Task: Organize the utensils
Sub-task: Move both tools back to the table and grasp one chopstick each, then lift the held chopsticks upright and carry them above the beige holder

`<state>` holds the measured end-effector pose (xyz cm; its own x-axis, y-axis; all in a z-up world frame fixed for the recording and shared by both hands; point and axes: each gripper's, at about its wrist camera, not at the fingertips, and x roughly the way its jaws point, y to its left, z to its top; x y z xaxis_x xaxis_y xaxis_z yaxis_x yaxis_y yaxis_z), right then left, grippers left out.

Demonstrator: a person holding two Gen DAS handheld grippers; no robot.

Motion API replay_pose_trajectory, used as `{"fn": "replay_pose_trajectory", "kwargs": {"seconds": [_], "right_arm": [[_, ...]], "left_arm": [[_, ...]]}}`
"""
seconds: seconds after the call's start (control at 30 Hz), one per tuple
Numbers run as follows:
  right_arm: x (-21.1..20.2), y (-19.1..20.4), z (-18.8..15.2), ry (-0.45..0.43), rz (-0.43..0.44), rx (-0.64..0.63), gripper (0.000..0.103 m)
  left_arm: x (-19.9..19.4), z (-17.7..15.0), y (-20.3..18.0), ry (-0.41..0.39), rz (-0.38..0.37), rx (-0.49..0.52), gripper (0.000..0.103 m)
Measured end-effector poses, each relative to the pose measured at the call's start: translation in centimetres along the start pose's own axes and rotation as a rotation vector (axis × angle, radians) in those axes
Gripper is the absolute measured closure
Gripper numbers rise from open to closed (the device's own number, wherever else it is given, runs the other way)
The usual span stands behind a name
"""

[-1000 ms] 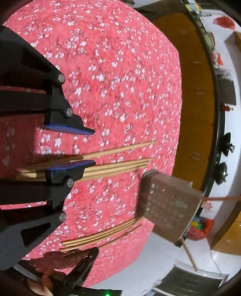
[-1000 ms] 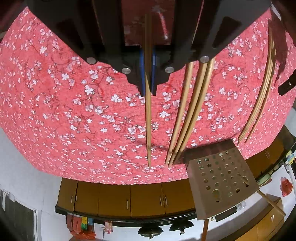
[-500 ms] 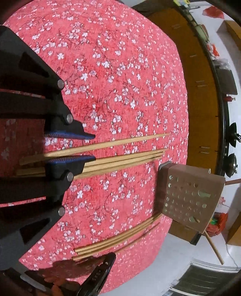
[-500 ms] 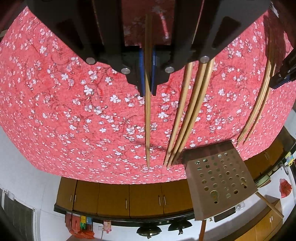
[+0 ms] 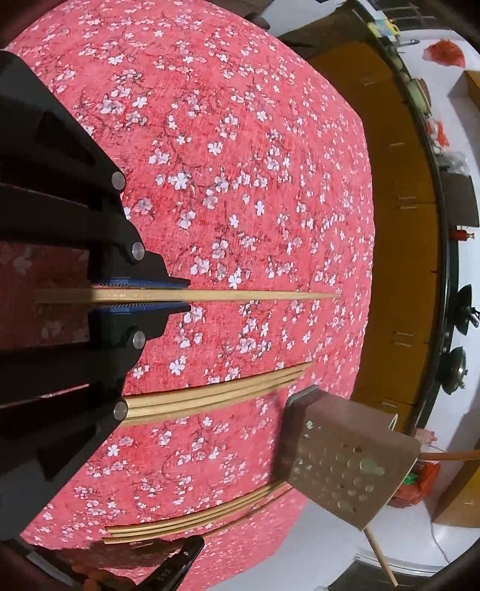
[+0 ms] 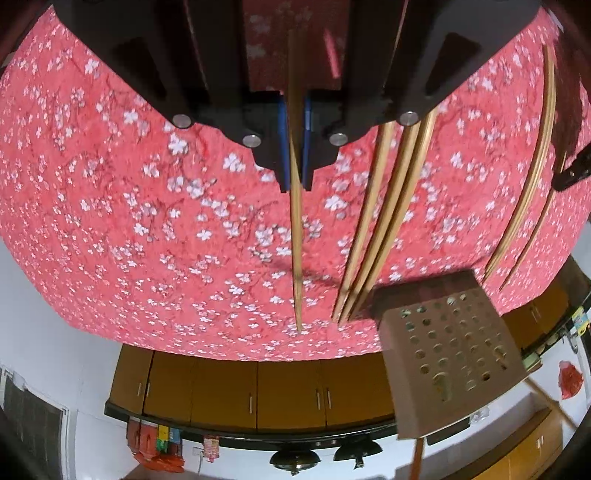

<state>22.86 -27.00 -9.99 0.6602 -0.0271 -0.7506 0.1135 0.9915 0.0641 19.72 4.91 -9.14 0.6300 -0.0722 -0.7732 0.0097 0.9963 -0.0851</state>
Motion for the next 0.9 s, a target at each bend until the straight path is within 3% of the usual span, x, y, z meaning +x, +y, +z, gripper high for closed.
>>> {"fn": "replay_pose_trajectory", "kwargs": {"seconds": [0.9], "right_arm": [[0.28,-0.30,0.15,-0.001,0.001,0.006,0.095]], "left_arm": [[-0.78,-0.32,0.46,-0.014,-0.043,-0.069,0.094]]}}
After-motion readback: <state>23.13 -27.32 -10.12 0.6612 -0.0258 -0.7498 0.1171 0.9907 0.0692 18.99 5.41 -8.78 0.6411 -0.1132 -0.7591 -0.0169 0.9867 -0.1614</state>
